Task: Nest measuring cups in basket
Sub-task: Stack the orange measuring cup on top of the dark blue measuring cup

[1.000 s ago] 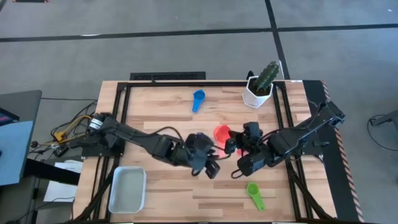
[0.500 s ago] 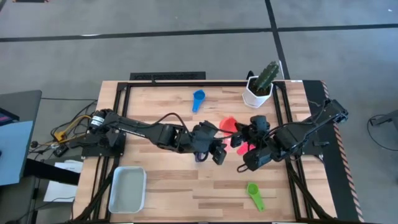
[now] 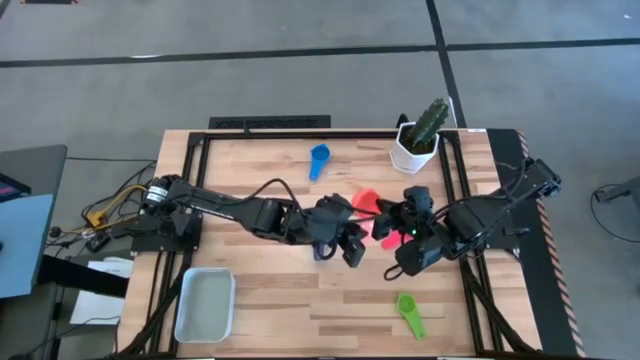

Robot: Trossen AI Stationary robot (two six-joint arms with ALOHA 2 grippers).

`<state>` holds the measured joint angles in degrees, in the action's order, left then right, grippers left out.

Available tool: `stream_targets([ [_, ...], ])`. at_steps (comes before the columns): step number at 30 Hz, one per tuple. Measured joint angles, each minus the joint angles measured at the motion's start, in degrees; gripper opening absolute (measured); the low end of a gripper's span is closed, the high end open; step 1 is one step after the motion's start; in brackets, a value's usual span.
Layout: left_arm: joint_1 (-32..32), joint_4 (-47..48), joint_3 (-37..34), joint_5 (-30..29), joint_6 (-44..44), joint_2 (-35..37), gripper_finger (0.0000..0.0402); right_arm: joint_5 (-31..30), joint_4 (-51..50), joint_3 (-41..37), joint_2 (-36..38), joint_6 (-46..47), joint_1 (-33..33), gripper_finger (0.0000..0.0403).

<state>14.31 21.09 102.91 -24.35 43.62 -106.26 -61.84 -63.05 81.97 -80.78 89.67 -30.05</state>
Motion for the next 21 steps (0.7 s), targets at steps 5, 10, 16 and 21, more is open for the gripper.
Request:
stream_targets([
  [5,0.00,-0.05,0.00,0.13,0.24,0.00,0.0016,0.04,2.49,0.00,0.01,-2.60,-0.52,0.0023],
  [10,0.38,1.03,0.00,-0.03,5.43,0.00,0.0002,5.55,2.44,0.03,0.08,-6.73,0.58,0.0028],
  [16,2.11,12.37,-0.01,-2.00,15.86,0.02,0.0001,13.53,0.88,0.00,0.06,-13.48,2.95,0.0083],
  [21,3.75,22.36,-0.07,-1.32,22.40,-0.09,0.0001,18.76,1.16,0.01,0.03,-16.78,3.13,0.0130],
])
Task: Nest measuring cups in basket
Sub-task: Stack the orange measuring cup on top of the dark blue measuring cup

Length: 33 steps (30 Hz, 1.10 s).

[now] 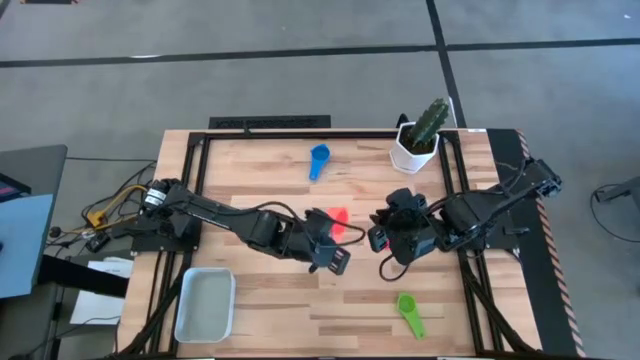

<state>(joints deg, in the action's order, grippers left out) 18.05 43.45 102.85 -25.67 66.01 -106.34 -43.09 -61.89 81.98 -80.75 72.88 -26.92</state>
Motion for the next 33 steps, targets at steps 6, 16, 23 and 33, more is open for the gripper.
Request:
stream_targets([
  [6,-0.17,1.30,-2.29,2.83,1.85,0.15,0.0000,0.77,0.23,0.01,0.00,-0.01,-1.50,0.0175],
  [16,-1.87,-16.47,-20.47,8.65,2.75,4.71,0.0000,0.78,0.23,-0.01,0.00,1.22,-5.04,0.0211],
  [23,-3.61,-39.46,-39.12,8.57,3.92,13.50,0.0000,0.82,-0.05,-0.01,0.00,1.18,-4.52,0.0212],
  [33,-4.04,-86.32,-65.63,6.61,8.26,14.52,0.0000,2.83,0.27,0.01,-0.02,0.04,-1.41,0.0210],
])
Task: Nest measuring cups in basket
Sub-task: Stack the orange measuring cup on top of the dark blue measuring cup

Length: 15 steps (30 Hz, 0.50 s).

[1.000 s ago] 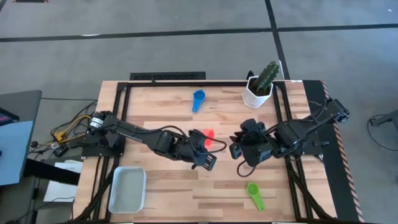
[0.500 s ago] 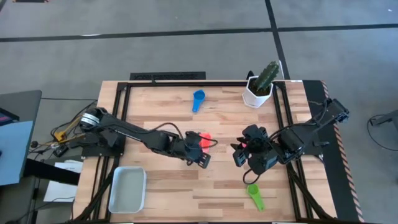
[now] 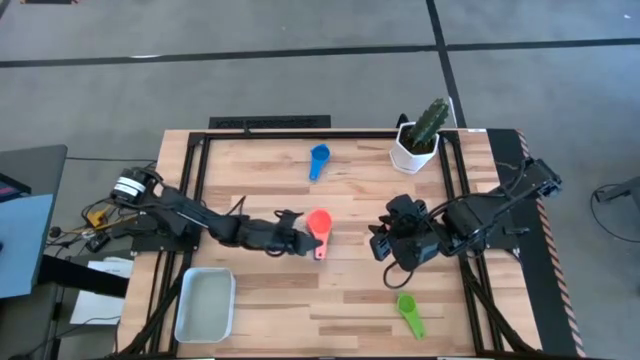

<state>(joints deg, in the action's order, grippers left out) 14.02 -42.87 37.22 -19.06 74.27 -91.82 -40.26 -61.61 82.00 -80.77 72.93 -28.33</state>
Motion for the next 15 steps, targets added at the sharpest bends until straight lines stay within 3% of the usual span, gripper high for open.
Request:
stream_targets([
  [4,-0.42,-8.36,-5.26,0.21,-0.49,0.10,0.0000,0.03,0.17,0.00,0.00,-0.71,1.17,0.0212],
  [10,-1.70,-9.30,-7.48,5.61,-1.81,0.01,0.0000,0.79,2.45,0.00,-1.35,-6.04,4.50,0.0210],
  [15,-1.79,-9.47,-6.27,8.34,-6.12,0.01,0.0000,10.17,10.55,0.00,-5.35,-18.31,10.79,0.0209],
])
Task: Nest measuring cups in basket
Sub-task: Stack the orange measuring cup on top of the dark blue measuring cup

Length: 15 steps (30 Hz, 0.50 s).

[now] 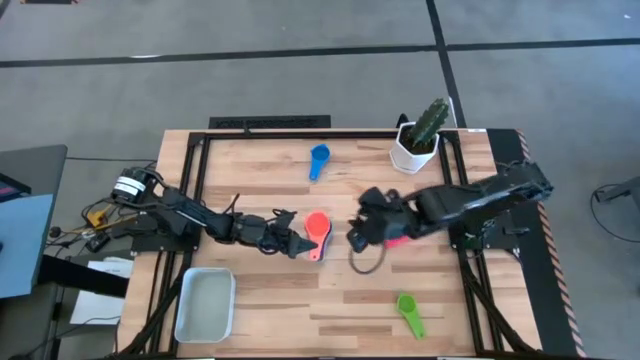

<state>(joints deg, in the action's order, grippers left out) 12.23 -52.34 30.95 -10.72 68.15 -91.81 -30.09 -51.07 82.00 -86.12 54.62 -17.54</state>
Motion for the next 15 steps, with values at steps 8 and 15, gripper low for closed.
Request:
stream_targets([
  [8,-0.07,-0.42,0.01,-0.07,0.00,0.00,0.0000,17.78,12.55,0.00,-7.39,-14.11,9.78,0.0209],
  [15,-0.07,-4.28,0.03,0.20,-1.56,-0.02,0.0000,24.39,15.37,0.00,-12.42,-18.68,14.23,0.0196],
])
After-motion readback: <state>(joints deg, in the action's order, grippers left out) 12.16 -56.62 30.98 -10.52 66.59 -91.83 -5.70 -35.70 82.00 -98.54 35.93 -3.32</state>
